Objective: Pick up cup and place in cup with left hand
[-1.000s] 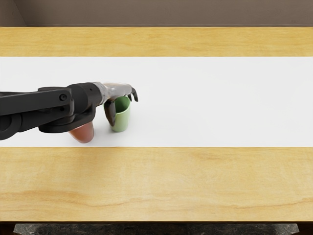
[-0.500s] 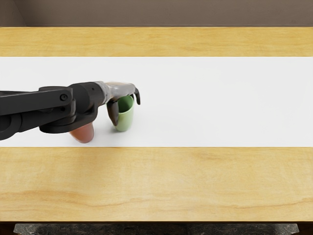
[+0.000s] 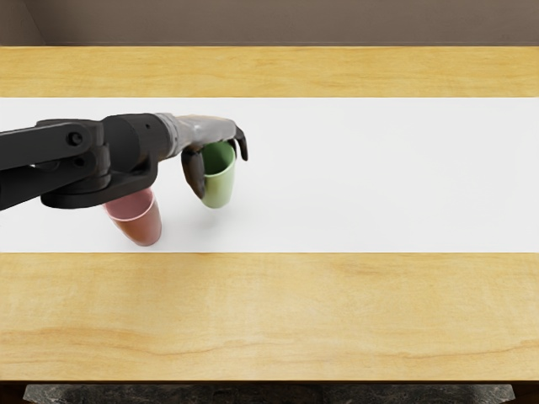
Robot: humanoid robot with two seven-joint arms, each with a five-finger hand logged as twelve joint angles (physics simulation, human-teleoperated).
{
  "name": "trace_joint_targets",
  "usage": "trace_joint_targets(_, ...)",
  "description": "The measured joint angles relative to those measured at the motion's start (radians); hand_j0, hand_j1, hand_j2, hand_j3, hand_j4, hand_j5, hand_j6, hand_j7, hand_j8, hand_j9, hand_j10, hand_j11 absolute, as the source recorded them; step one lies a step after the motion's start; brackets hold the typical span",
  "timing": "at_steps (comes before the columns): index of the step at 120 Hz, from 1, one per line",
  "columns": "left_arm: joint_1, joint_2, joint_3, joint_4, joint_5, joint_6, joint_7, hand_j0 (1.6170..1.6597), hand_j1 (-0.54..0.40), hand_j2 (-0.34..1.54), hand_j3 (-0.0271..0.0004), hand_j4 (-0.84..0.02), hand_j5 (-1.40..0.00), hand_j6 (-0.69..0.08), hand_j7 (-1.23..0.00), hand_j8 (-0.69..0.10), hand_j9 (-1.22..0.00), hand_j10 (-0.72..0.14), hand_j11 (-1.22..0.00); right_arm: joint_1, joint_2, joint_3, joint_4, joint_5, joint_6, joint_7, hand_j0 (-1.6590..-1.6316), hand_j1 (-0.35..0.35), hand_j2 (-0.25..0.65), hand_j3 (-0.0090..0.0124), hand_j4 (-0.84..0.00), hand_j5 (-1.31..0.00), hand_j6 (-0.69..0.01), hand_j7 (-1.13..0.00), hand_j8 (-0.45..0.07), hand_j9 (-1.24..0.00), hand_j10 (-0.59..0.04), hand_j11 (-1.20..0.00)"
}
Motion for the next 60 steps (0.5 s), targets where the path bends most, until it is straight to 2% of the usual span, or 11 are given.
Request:
trace_joint_targets(3, -0.006, 0.01, -0.014, -0.006, -0.01, -0.011, 0.0, 1.6559, -0.055, 0.06, 0.0, -0.429, -0.56, -0.409, -0.56, -0.324, -0.55, -0.427, -0.56, 0.0, 0.0, 0.0, 0.0, 0.0, 0.0, 0.0, -1.6581, -0.321, -0.005, 0.0, -0.024, -0.03, -0.024, -0.03, -0.024, -0.03, -0.024, -0.03)
trace_joint_targets(14, -0.044, 0.045, -0.045, -0.024, -0.056, -0.037, 0.0, 1.6559, -0.078, 0.07, 0.0, -0.428, -0.56, -0.385, -0.57, -0.314, -0.57, -0.413, -0.57, -0.001, 0.0, 0.0, 0.0, 0.0, 0.0, 0.0, -1.6581, -0.32, -0.005, 0.0, -0.024, -0.03, -0.024, -0.03, -0.024, -0.03, -0.024, -0.03)
trace_joint_targets(39, -0.067, 0.077, -0.117, -0.044, -0.151, -0.097, 0.0, 1.6558, -0.085, 0.09, 0.0, -0.422, -0.57, -0.378, -0.57, -0.299, -0.57, -0.411, -0.57, -0.004, 0.0, 0.0, 0.0, 0.0, 0.0, 0.001, -1.6581, -0.321, -0.005, 0.0, -0.024, -0.03, -0.024, -0.03, -0.024, -0.03, -0.024, -0.03)
trace_joint_targets(51, -0.096, 0.136, -0.146, -0.053, -0.19, -0.134, 0.0, 1.6559, -0.078, 0.08, 0.0, -0.419, -0.57, -0.39, -0.57, -0.313, -0.57, -0.405, -0.57, -0.003, 0.0, 0.0, 0.0, 0.0, 0.0, 0.0, -1.6581, -0.321, -0.005, 0.0, -0.024, -0.03, -0.024, -0.03, -0.024, -0.03, -0.024, -0.03)
trace_joint_targets(60, -0.124, 0.19, -0.157, -0.064, -0.227, -0.155, 0.0, 1.6561, -0.099, 0.1, 0.0, -0.42, -0.56, -0.37, -0.57, -0.296, -0.57, -0.399, -0.57, -0.002, 0.0, 0.001, 0.0, 0.0, 0.0, 0.0, -1.6581, -0.321, -0.005, 0.0, -0.024, -0.03, -0.024, -0.03, -0.024, -0.03, -0.024, -0.03)
